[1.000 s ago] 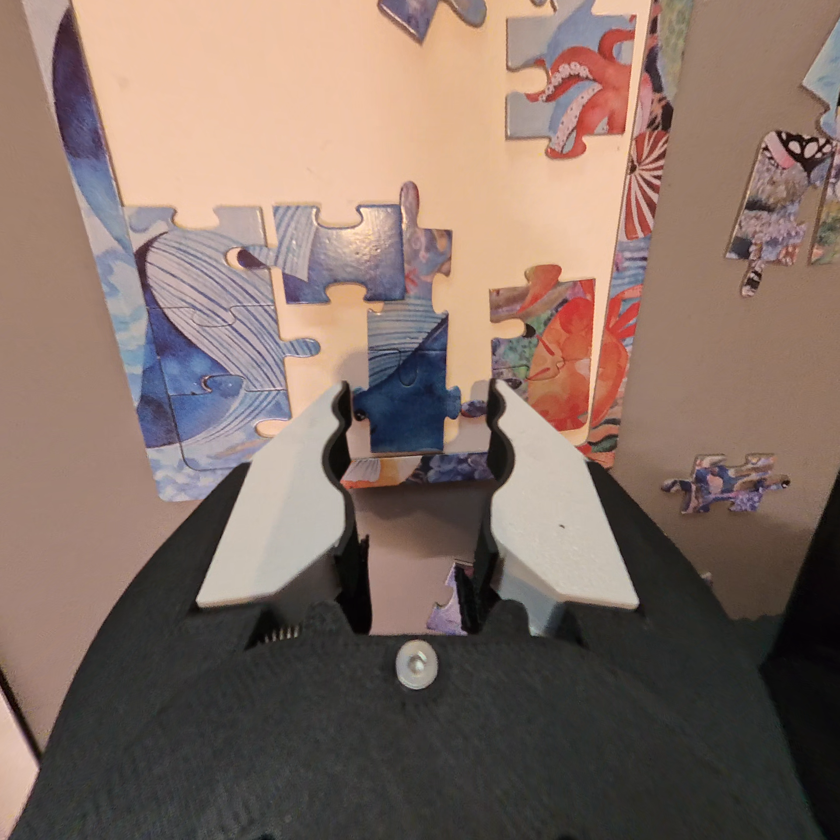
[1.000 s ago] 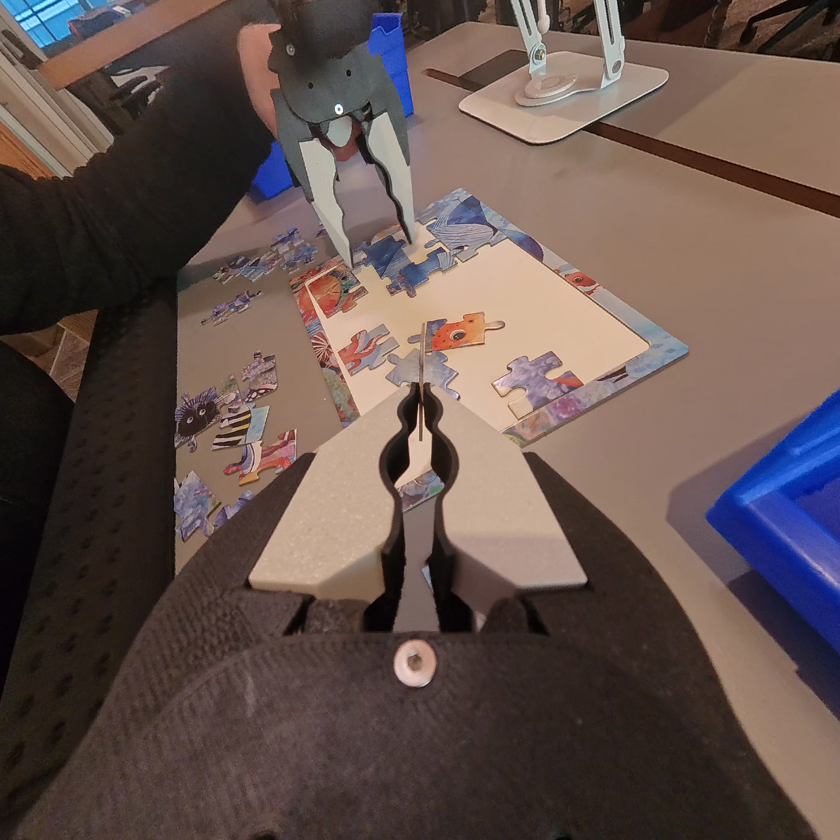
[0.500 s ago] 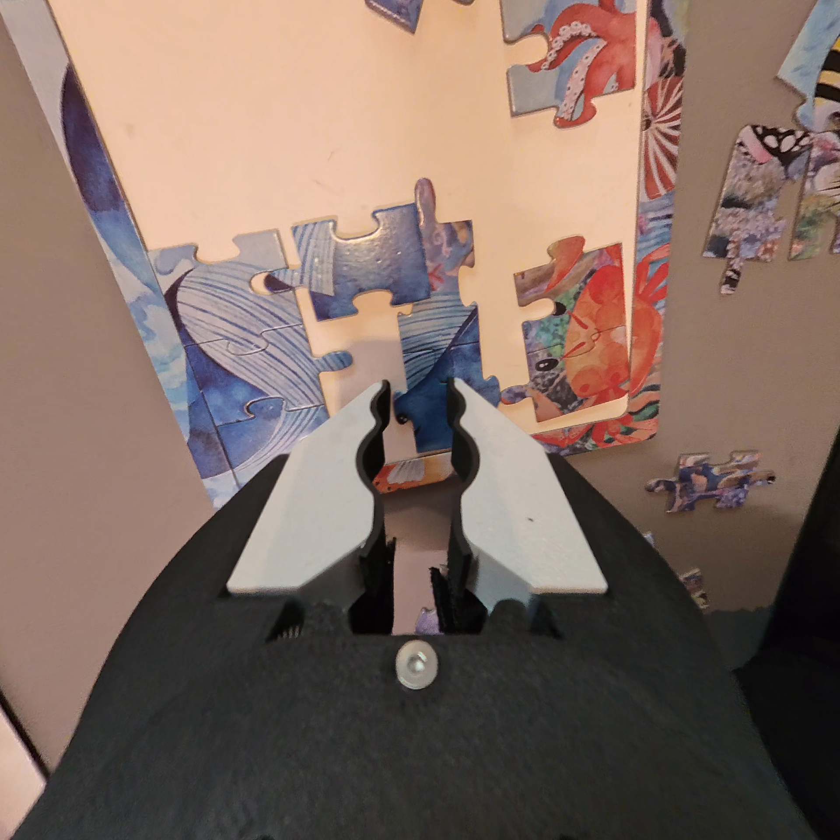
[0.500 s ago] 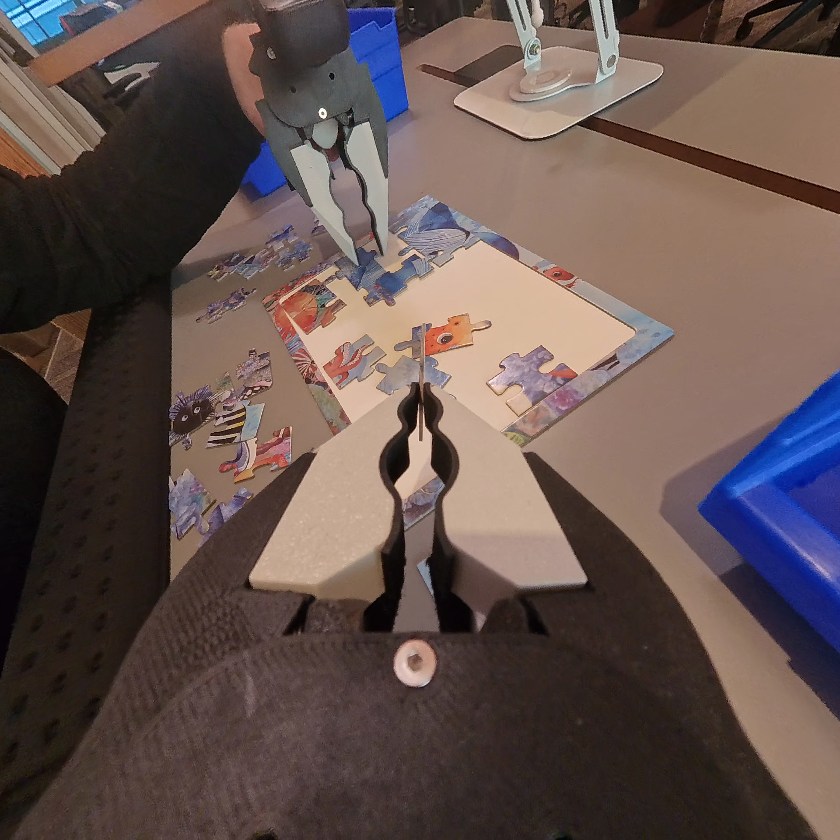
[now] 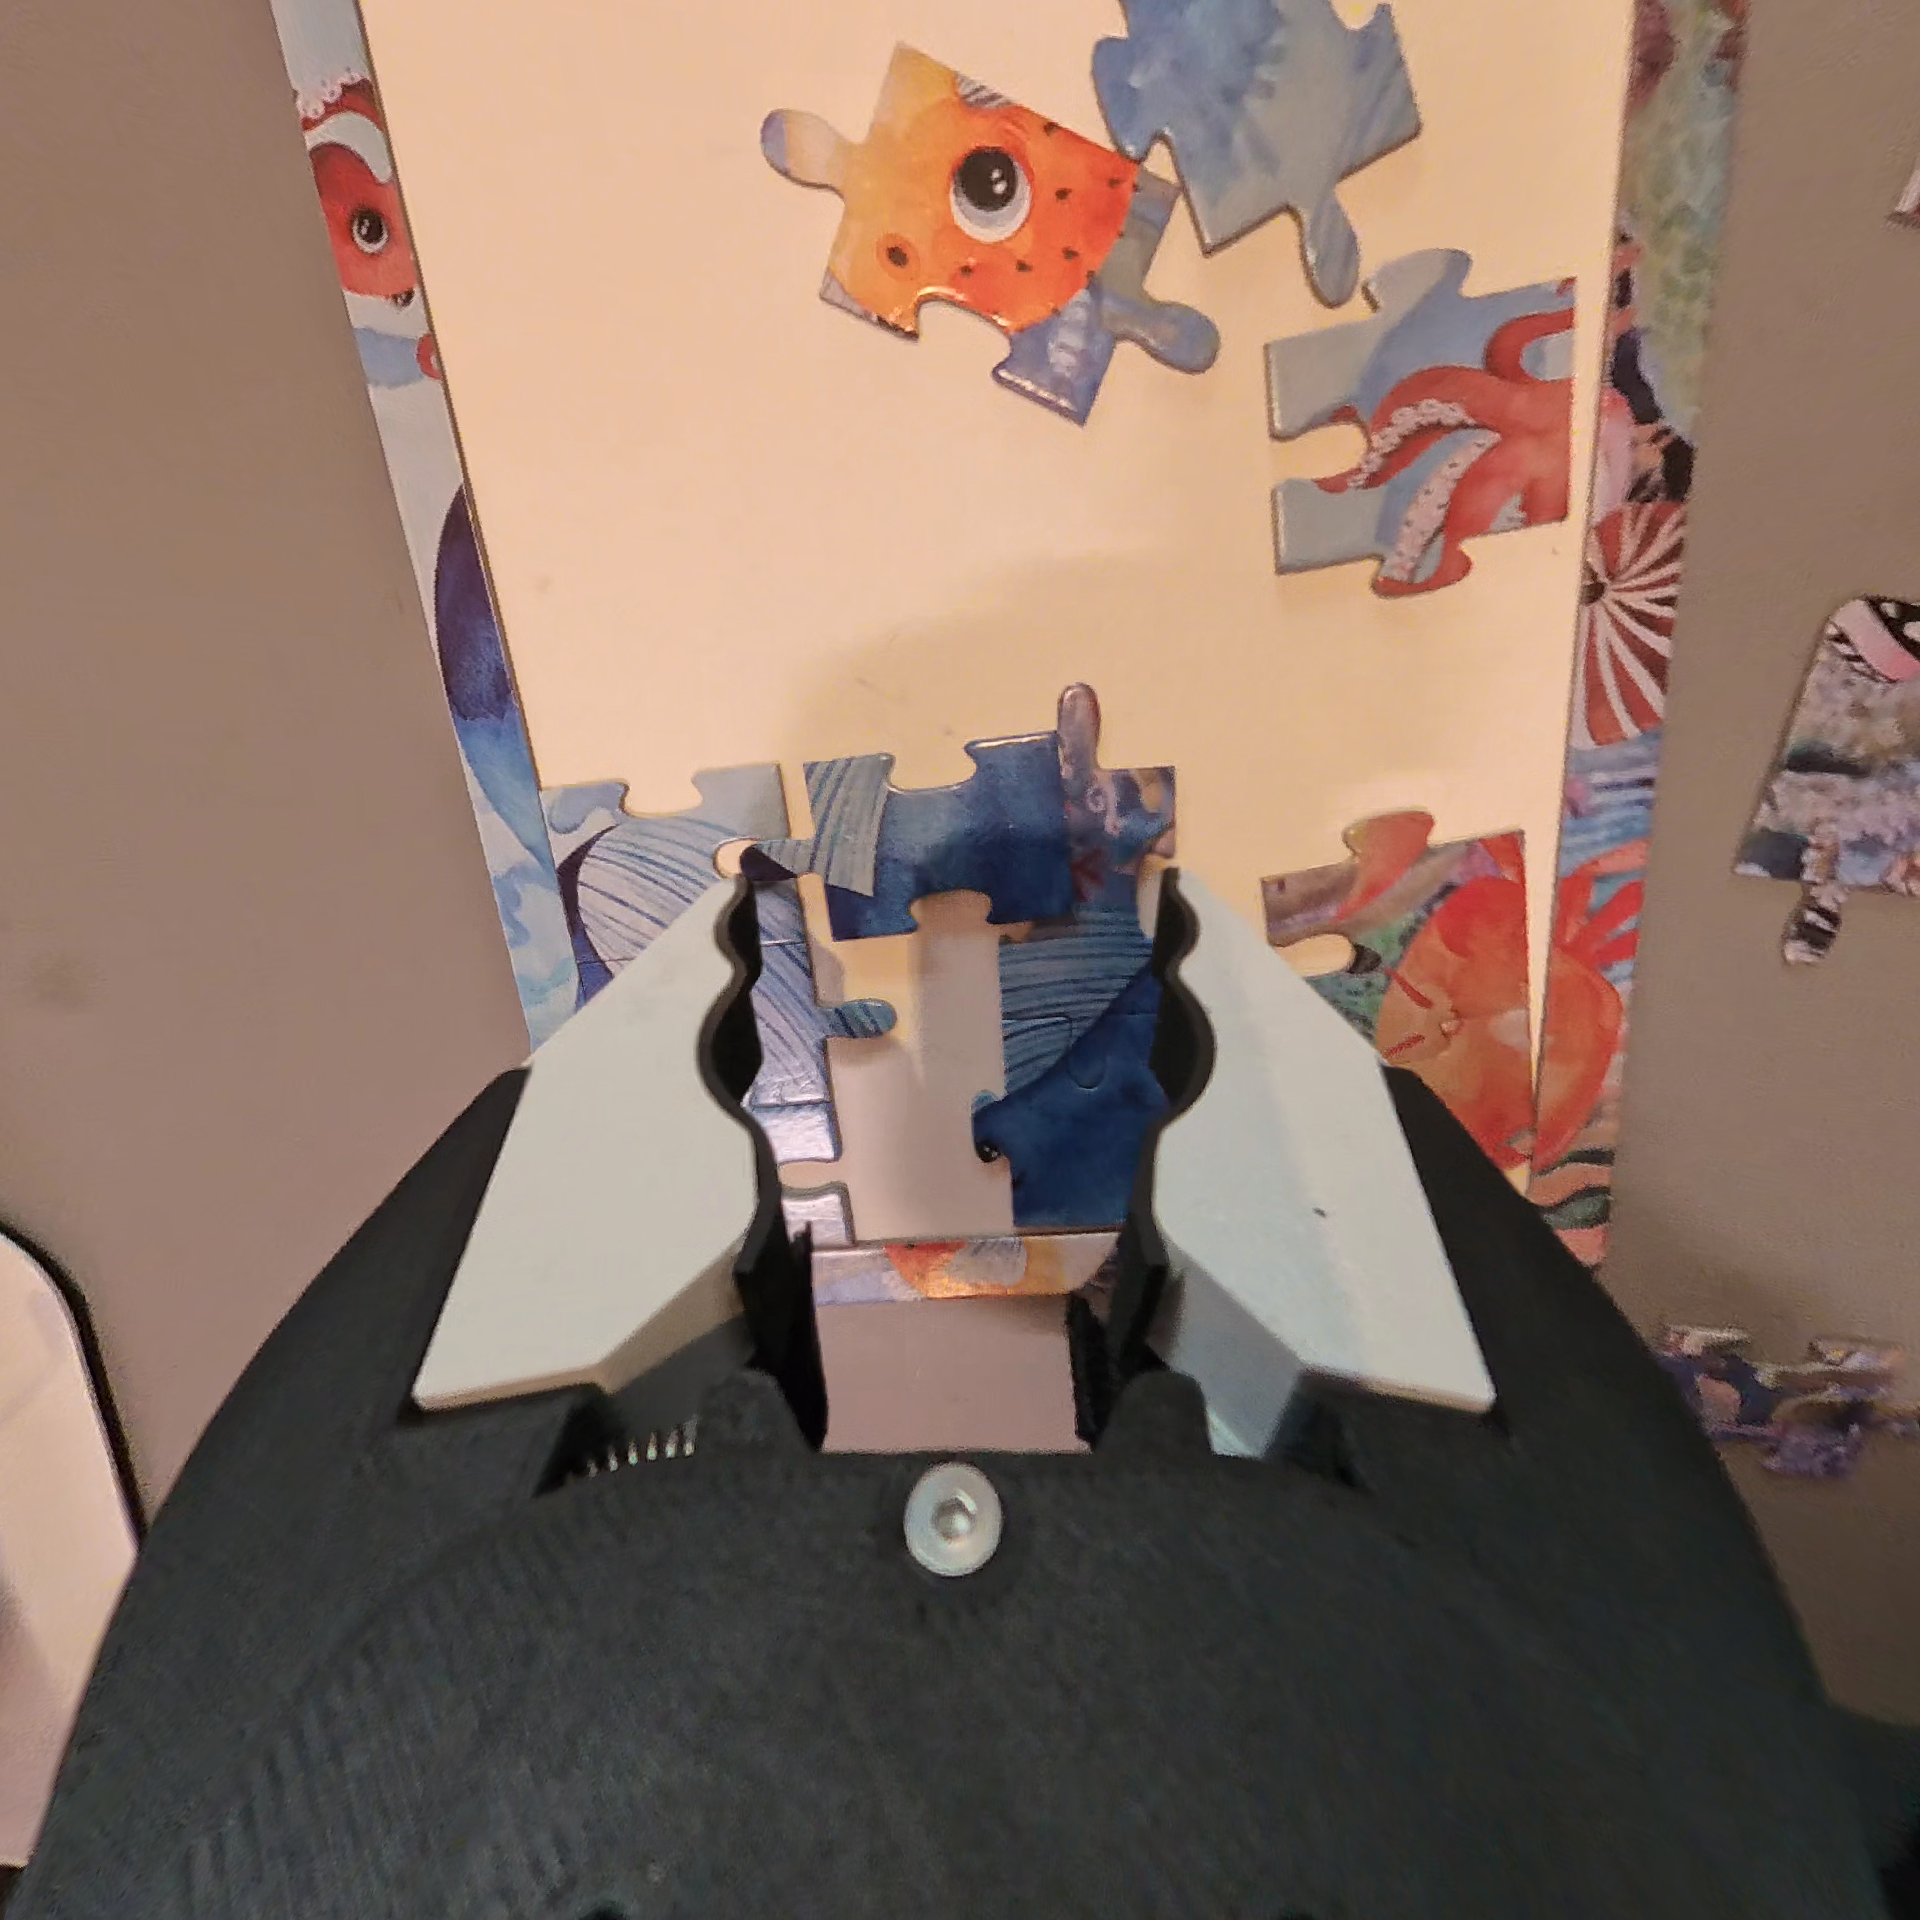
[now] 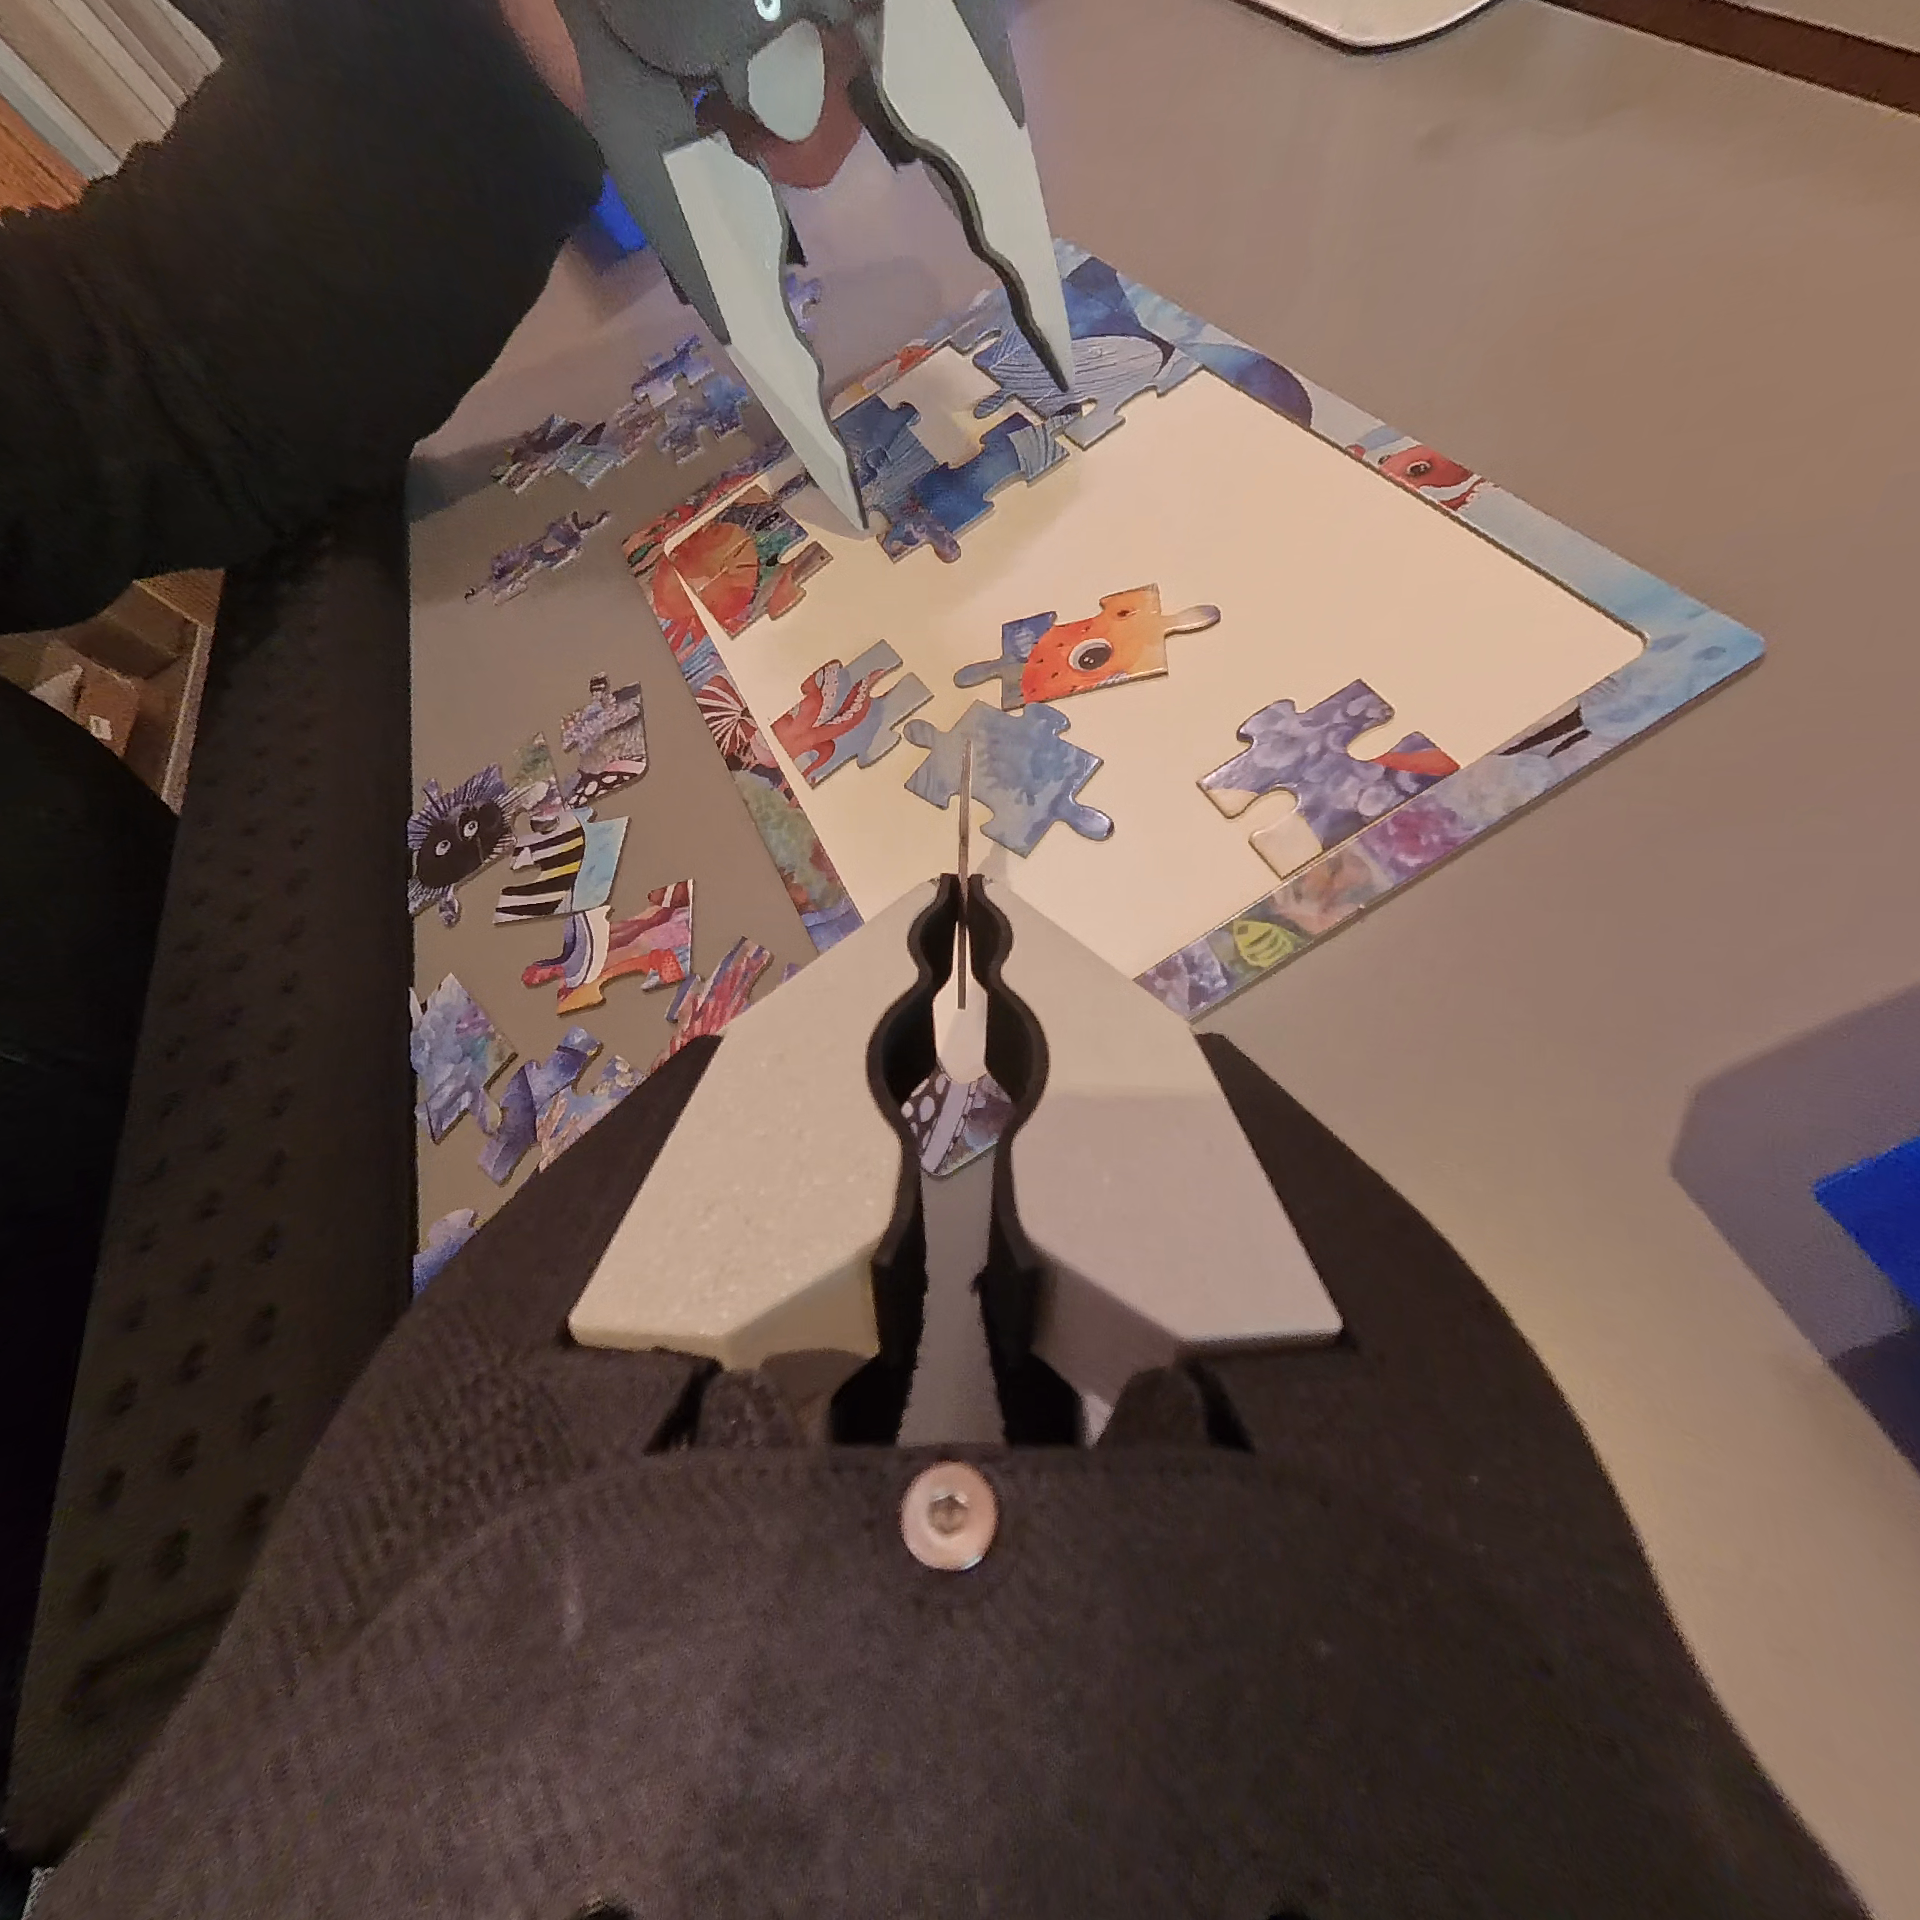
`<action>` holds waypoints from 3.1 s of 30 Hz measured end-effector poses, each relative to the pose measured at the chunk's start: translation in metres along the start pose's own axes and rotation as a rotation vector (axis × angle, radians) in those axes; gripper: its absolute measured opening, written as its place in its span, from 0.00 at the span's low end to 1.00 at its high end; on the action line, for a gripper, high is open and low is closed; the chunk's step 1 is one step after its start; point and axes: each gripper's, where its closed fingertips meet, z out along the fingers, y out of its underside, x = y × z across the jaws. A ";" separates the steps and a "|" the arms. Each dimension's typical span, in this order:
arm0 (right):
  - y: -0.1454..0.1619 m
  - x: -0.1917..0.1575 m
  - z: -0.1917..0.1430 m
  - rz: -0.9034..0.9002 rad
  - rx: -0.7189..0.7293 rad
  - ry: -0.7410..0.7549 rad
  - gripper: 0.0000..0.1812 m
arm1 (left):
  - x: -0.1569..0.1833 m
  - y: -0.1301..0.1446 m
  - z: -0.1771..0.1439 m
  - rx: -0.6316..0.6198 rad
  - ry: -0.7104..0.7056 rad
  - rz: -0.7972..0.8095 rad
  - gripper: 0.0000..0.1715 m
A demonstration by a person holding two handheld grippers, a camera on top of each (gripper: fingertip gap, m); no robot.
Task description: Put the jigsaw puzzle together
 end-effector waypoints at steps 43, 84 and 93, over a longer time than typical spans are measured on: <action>-0.014 -0.006 -0.004 0.011 0.081 -0.042 0.00 | 0.000 -0.065 -0.012 0.149 -0.045 0.064 0.34; 0.036 -0.023 -0.006 0.155 -0.152 -0.149 0.00 | 0.115 0.058 -0.029 0.096 -0.010 -0.026 0.37; 0.039 -0.006 -0.032 0.104 -0.184 0.172 0.16 | 0.128 0.038 -0.036 0.208 -0.034 0.018 0.37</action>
